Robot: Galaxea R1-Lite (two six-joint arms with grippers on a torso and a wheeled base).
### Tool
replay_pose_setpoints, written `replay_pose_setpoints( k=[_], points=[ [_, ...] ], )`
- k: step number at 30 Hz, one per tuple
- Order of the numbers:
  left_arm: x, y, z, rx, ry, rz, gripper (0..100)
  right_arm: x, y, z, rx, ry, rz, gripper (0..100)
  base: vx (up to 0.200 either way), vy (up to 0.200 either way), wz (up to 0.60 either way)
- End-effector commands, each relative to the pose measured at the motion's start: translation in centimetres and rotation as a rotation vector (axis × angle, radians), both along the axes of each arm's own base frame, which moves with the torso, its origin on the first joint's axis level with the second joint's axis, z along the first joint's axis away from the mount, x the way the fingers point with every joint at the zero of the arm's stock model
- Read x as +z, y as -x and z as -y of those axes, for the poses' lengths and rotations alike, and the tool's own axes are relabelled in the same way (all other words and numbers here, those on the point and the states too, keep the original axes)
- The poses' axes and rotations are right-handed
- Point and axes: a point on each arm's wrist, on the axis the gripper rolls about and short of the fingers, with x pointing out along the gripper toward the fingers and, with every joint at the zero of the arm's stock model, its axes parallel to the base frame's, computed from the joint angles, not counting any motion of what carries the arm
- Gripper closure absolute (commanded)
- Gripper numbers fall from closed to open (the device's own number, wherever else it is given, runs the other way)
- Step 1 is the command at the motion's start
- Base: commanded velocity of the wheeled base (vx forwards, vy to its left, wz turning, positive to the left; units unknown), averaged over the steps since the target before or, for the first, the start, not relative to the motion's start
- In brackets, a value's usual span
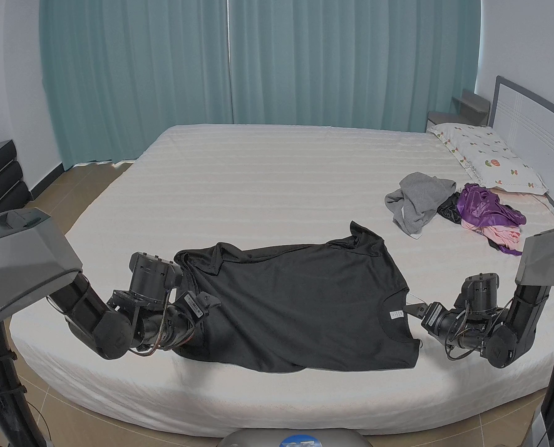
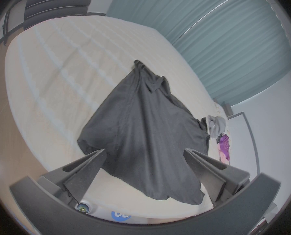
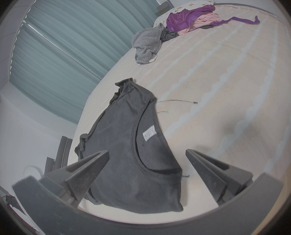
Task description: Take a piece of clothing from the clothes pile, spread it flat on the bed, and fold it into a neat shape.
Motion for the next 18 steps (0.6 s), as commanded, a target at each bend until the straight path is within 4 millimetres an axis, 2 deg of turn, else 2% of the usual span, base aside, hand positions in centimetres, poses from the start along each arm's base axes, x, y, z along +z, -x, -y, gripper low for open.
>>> replay_pose_setpoints(
  k=[1, 5, 6, 9, 18],
  points=[
    [-0.2, -1.4, 1.5, -0.021, 0.016, 0.023, 0, -0.4, 0.7, -0.2, 0.01, 0.0, -0.021, 0, 0.0, 0.0, 0.0],
    [-2.5, -2.9, 3.0, -0.036, 0.001, 0.0, 0, -0.6, 0.6, -0.5, 0.016, 0.006, -0.01, 0, 0.0, 0.0, 0.0],
    [-2.5, -2.9, 3.0, -0.036, 0.001, 0.0, 0, -0.6, 0.6, -0.5, 0.016, 0.006, -0.01, 0, 0.0, 0.0, 0.0],
    [-4.4, -2.9, 4.6, -0.063, -0.034, -0.018, 0, -1.3, 0.5, -0.9, 0.03, 0.014, -0.011, 0, 0.0, 0.0, 0.0],
    [-5.5, -3.1, 4.8, -0.059, -0.114, -0.009, 0, -2.1, 0.5, -1.0, 0.031, 0.013, -0.021, 0, 0.0, 0.0, 0.0]
  ],
)
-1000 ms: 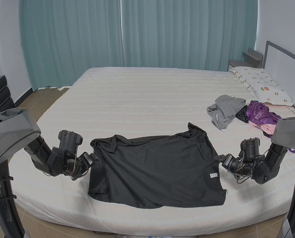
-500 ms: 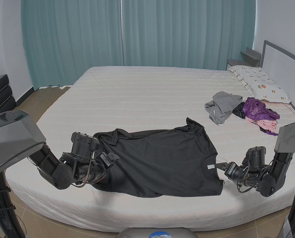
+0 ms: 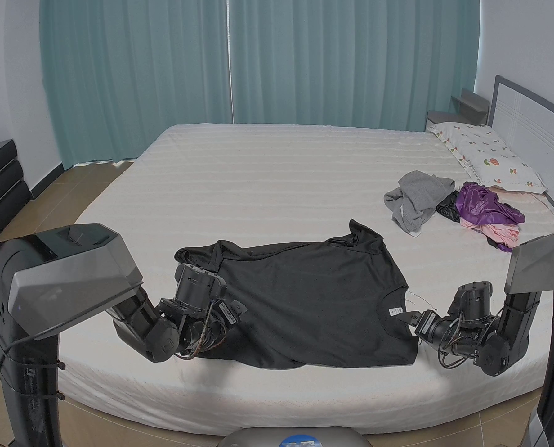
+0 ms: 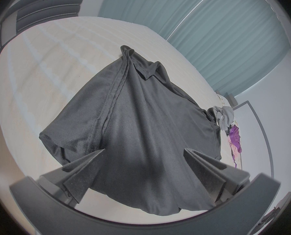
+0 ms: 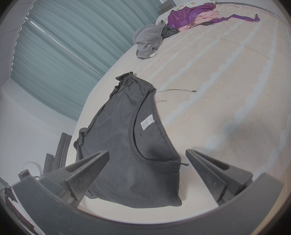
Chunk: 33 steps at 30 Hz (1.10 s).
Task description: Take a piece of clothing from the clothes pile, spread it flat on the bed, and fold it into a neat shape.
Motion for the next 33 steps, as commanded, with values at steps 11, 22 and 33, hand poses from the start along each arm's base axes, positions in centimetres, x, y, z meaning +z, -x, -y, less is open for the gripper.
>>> replay_pose_setpoints(
  k=[11, 22, 33],
  points=[
    [-2.5, -0.7, -3.6, 0.165, -0.148, -0.038, 0, 0.1, 0.3, 0.2, -0.005, 0.004, -0.004, 0, 0.0, 0.0, 0.0],
    [0.3, -1.6, -12.9, 0.39, -0.173, -0.049, 0, 0.5, 0.2, 0.4, -0.014, 0.003, 0.01, 0, 0.0, 0.0, 0.0],
    [-0.1, 0.8, -15.2, 0.375, -0.167, -0.113, 0, 0.3, 0.4, 0.4, -0.011, 0.003, 0.0, 0, 0.0, 0.0, 0.0]
  ],
)
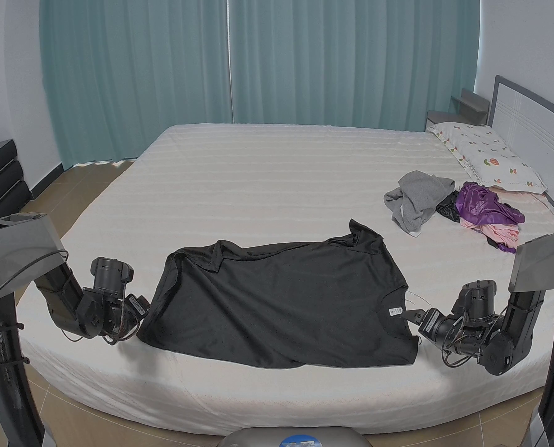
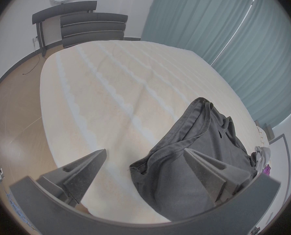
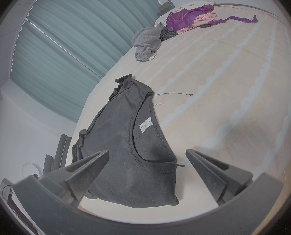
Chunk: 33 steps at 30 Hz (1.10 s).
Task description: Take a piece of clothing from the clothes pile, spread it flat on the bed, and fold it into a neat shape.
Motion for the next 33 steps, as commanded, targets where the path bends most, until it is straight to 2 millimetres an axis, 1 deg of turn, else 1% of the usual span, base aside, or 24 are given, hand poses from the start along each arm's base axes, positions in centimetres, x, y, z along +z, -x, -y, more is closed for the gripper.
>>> replay_pose_setpoints(
  k=[1, 5, 7, 10, 13, 17, 18, 24, 25, 29, 33],
  points=[
    [-0.2, 1.3, -0.3, -0.029, 0.042, -0.019, 0, -0.2, 0.2, -0.1, 0.004, 0.003, -0.01, 0, 0.0, 0.0, 0.0],
    [-0.9, 2.1, 0.0, -0.085, 0.079, -0.021, 0, -0.3, 0.3, -0.1, 0.008, 0.003, -0.014, 0, 0.0, 0.0, 0.0],
    [-1.0, 2.0, 0.1, -0.098, 0.071, -0.017, 0, -0.3, 0.3, -0.2, 0.01, 0.003, -0.014, 0, 0.0, 0.0, 0.0],
    [-2.1, 1.8, 0.6, -0.121, 0.059, -0.036, 0, -0.4, 0.3, -0.3, 0.013, 0.004, -0.019, 0, 0.0, 0.0, 0.0],
    [-2.8, 1.6, 1.0, -0.131, 0.056, -0.037, 0, -0.5, 0.3, -0.3, 0.013, 0.005, -0.025, 0, 0.0, 0.0, 0.0],
    [-2.7, 1.2, 1.0, -0.138, 0.047, -0.018, 0, -0.7, 0.6, -0.5, 0.026, 0.01, -0.036, 0, 0.0, 0.0, 0.0],
    [-2.9, 1.2, 1.0, -0.143, 0.044, -0.022, 100, -1.3, 0.7, -0.7, 0.037, 0.023, -0.053, 0, 0.0, 0.0, 0.0],
    [-3.1, 0.9, 0.9, -0.13, 0.017, 0.005, 100, -3.0, 0.6, -1.2, 0.034, 0.088, -0.083, 0, 0.0, 0.0, 0.0],
    [-3.2, 0.8, 0.9, -0.128, 0.015, 0.006, 100, -3.5, 0.3, -1.4, 0.036, 0.114, -0.08, 0, 0.0, 0.0, 0.0],
    [-3.2, 1.0, 0.7, -0.12, 0.016, 0.001, 100, -3.8, -0.3, -1.7, 0.044, 0.13, -0.068, 0, 0.0, 0.0, 0.0],
    [-3.2, 1.2, 0.7, -0.118, 0.017, -0.002, 100, -4.2, -1.5, -2.1, 0.049, 0.133, -0.045, 0, 0.0, 0.0, 0.0]
  ],
)
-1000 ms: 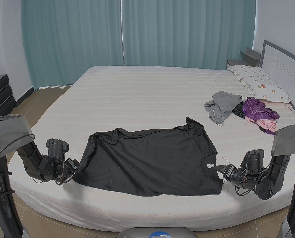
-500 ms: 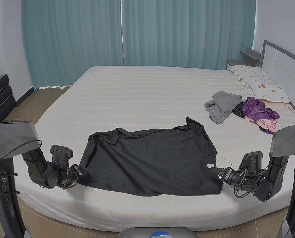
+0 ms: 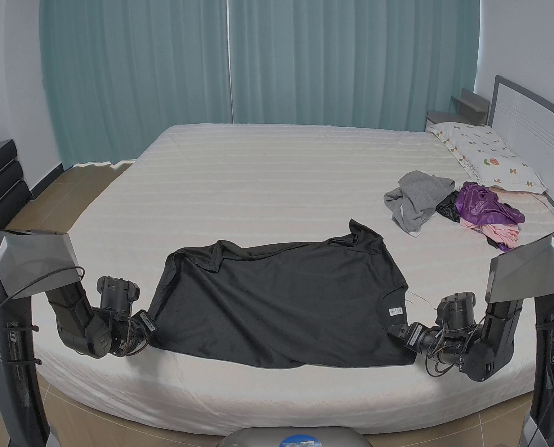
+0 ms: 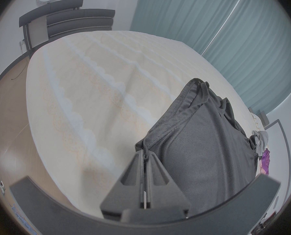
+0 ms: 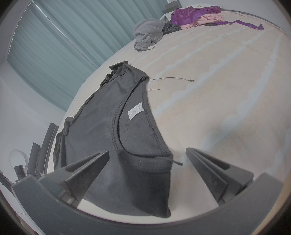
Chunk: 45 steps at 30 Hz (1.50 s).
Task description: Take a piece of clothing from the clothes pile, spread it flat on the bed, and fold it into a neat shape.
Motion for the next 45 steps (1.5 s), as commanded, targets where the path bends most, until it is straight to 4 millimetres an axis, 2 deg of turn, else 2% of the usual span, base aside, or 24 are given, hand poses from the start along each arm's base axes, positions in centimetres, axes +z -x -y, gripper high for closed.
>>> replay_pose_setpoints(
  k=[1, 2, 3, 9, 13, 17, 18, 19, 21, 22, 25, 26, 30, 33, 38, 39, 41, 45],
  points=[
    [-0.1, 0.3, -0.1, 0.005, 0.0, -0.01, 100, -1.2, -0.8, -0.4, 0.021, 0.018, -0.009, 0, 0.0, 0.0, 0.0],
    [-0.1, 0.3, -0.1, 0.005, -0.001, -0.012, 100, -1.3, -0.8, -0.4, 0.026, 0.023, -0.013, 0, 0.0, 0.0, 0.0],
    [-0.1, 0.4, -0.1, 0.005, -0.001, -0.01, 100, -1.6, -1.0, -0.6, 0.048, 0.046, -0.012, 100, 0.0, 0.0, 0.0],
    [-0.1, 0.6, 0.0, 0.003, 0.0, -0.014, 100, 0.4, -2.5, -0.6, 0.036, 0.026, 0.083, 100, 0.0, 0.0, 0.0],
    [0.1, 0.3, 0.0, 0.015, -0.004, 0.013, 100, 1.8, -4.3, -0.6, 0.021, 0.015, 0.151, 100, 0.0, 0.0, 0.0],
    [-0.1, 0.0, 0.0, 0.036, -0.027, 0.055, 100, 2.1, -6.4, -1.1, 0.015, 0.012, 0.15, 100, 0.0, 0.0, 0.0],
    [-0.1, 0.0, 0.0, 0.036, -0.027, 0.055, 100, 2.1, -6.4, -1.1, 0.015, 0.012, 0.15, 100, 0.0, 0.0, 0.0],
    [-0.2, -0.1, 0.0, 0.04, -0.025, 0.068, 100, 2.3, -7.8, -1.3, 0.0, 0.014, 0.166, 100, 0.0, 0.0, 0.0],
    [-0.2, -0.1, 0.0, 0.041, -0.024, 0.073, 100, 2.4, -8.3, -1.3, -0.005, 0.017, 0.168, 100, 0.0, 0.0, 0.0],
    [-0.2, -0.2, 0.0, 0.041, -0.023, 0.076, 100, 2.5, -9.8, -1.6, -0.018, 0.023, 0.177, 100, 0.0, 0.0, 0.0],
    [-0.2, -0.2, 0.0, 0.042, -0.022, 0.077, 100, 2.5, -10.7, -1.7, -0.027, 0.029, 0.181, 100, 0.0, 0.0, 0.0],
    [-0.1, -0.4, 0.0, 0.057, -0.011, 0.084, 100, 1.9, -12.3, -2.1, -0.041, 0.04, 0.169, 100, 0.0, 0.0, 0.0],
    [-0.1, -0.5, 0.1, 0.077, 0.011, 0.102, 100, 1.1, -14.5, -2.7, -0.061, 0.035, 0.172, 100, 0.0, 0.0, 0.0],
    [-0.2, -0.6, 0.1, 0.077, 0.012, 0.109, 100, -0.4, -15.3, -3.0, -0.058, 0.041, 0.153, 100, 0.0, 0.0, 0.0],
    [-0.3, -0.6, 0.1, 0.075, 0.015, 0.105, 100, -0.6, -16.6, -2.9, -0.065, 0.039, 0.164, 100, 0.0, 0.0, 0.0],
    [-0.3, -0.6, 0.1, 0.076, 0.015, 0.105, 100, -0.6, -16.7, -2.9, -0.067, 0.041, 0.156, 0, 0.0, 0.0, 0.0],
    [-0.4, -0.6, 0.1, 0.075, 0.015, 0.103, 100, -0.4, -16.6, -2.9, -0.066, 0.04, 0.155, 0, 0.0, 0.0, 0.0],
    [-0.4, -0.5, 0.1, 0.074, 0.014, 0.101, 100, 1.4, -16.1, -2.6, -0.072, 0.03, 0.172, 0, 0.0, 0.0, 0.0]
  ],
)
